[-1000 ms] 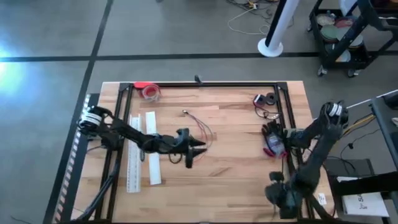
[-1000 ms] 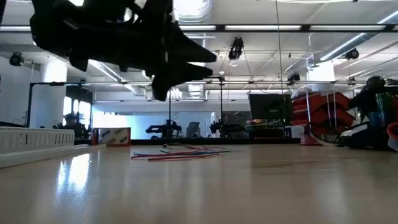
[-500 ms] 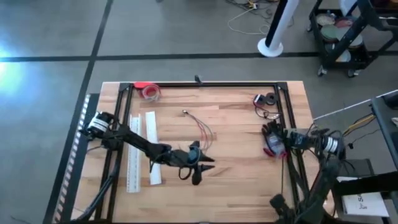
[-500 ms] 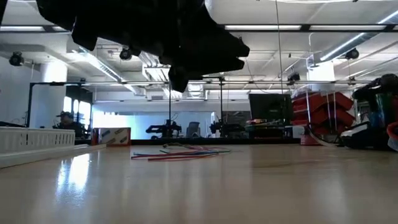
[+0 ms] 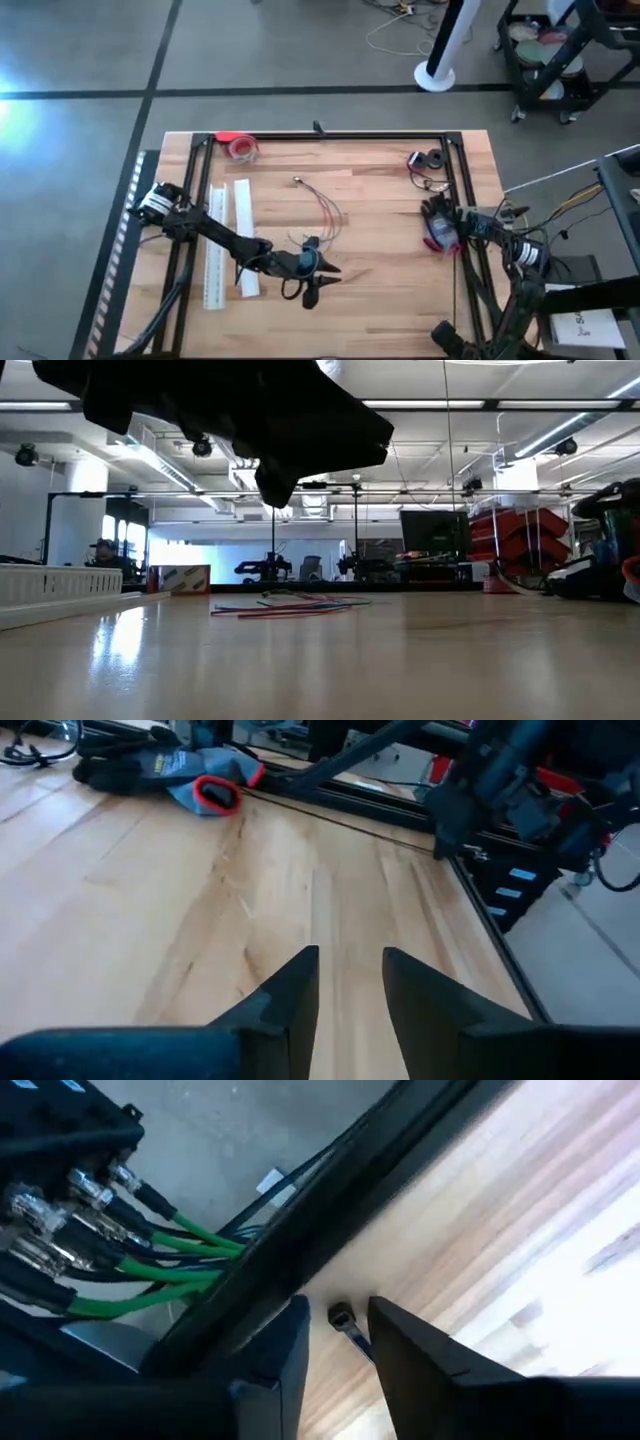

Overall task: Ziptie cables
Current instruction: Wrap the black zip tie around the cables

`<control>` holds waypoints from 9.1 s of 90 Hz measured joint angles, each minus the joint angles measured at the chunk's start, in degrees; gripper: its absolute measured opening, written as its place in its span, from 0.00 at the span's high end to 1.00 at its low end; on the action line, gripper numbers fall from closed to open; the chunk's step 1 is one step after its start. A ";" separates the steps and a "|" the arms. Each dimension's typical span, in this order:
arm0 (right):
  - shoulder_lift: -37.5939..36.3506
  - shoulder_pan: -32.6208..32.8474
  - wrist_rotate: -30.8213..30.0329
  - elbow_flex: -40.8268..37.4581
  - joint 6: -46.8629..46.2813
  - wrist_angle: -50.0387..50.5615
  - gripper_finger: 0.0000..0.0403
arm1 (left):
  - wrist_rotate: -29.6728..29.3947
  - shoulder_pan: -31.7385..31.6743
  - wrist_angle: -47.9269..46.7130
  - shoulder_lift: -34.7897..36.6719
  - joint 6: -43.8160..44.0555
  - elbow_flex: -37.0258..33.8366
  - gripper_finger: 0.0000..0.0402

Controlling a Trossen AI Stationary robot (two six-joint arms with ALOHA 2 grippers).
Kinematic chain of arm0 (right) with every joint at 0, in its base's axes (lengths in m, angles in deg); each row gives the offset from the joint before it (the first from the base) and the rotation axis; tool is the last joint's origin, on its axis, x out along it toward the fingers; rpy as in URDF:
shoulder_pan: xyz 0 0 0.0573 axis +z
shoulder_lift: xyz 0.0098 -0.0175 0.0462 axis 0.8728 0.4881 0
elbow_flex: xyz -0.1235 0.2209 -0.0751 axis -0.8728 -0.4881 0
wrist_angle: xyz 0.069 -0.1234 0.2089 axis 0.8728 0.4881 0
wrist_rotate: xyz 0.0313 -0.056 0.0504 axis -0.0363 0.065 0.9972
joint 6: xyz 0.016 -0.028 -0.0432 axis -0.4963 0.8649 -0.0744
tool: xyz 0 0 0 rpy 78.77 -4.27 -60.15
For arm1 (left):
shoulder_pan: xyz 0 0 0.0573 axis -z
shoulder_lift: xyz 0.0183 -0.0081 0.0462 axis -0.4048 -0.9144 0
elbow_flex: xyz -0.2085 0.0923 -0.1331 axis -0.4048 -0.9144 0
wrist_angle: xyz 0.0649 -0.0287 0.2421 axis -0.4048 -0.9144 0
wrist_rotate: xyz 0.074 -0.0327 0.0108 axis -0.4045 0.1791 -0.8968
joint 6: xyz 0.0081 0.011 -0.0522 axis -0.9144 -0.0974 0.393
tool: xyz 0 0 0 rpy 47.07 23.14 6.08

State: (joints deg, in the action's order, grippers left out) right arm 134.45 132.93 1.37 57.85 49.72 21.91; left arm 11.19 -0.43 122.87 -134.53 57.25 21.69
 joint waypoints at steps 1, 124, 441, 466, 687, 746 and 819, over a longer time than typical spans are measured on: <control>-0.03 -0.01 -0.03 -0.01 0.12 0.05 0.78 | -0.01 0.08 0.03 0.00 0.03 0.00 0.75; -1.26 -0.36 2.52 -0.19 5.36 1.43 0.75 | -1.51 1.50 -0.40 -0.01 0.09 -0.07 0.76; -2.80 -5.48 7.12 -5.96 5.95 -5.53 0.78 | -2.75 1.13 -0.07 0.02 -2.95 -0.09 0.76; -5.13 -10.72 -0.01 -4.39 6.80 -1.99 0.83 | -2.75 1.13 -0.76 0.05 -2.93 -0.09 0.76; -33.96 -39.09 -30.10 -8.12 17.39 -24.75 1.00 | -10.99 0.67 26.92 -9.17 -19.42 -1.78 0.76; -35.05 -46.17 -27.05 -18.50 21.36 -50.34 1.00 | -10.30 -1.73 31.38 -3.61 -27.08 -3.60 0.76; -35.36 -49.23 -25.82 -33.05 22.72 -73.15 1.00 | -6.92 -3.37 30.34 -0.61 -25.14 -7.21 0.76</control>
State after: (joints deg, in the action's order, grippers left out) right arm 99.10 83.70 -24.45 24.79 72.45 -51.24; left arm 4.27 -3.80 153.20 -135.14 32.11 14.48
